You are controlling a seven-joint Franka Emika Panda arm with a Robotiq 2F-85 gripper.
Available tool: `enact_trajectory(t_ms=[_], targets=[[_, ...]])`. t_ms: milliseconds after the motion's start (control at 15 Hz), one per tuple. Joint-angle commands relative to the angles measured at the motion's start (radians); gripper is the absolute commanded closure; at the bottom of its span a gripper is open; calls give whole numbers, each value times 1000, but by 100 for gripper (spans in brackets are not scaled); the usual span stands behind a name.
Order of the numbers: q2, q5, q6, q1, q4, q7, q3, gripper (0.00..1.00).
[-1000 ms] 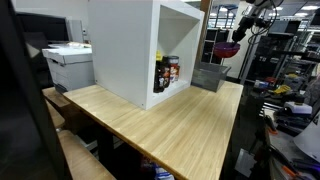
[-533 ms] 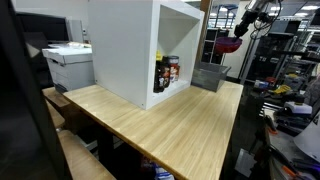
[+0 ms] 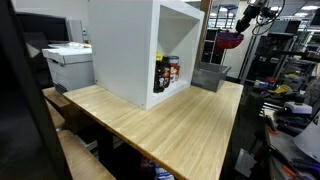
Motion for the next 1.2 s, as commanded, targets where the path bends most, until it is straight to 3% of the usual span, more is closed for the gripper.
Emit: enact_trajectory(t_ms=[0, 1133], targets=[[-33, -36, -39, 23, 19, 31, -13, 97], [-52, -85, -87, 80, 106, 71, 4, 97]])
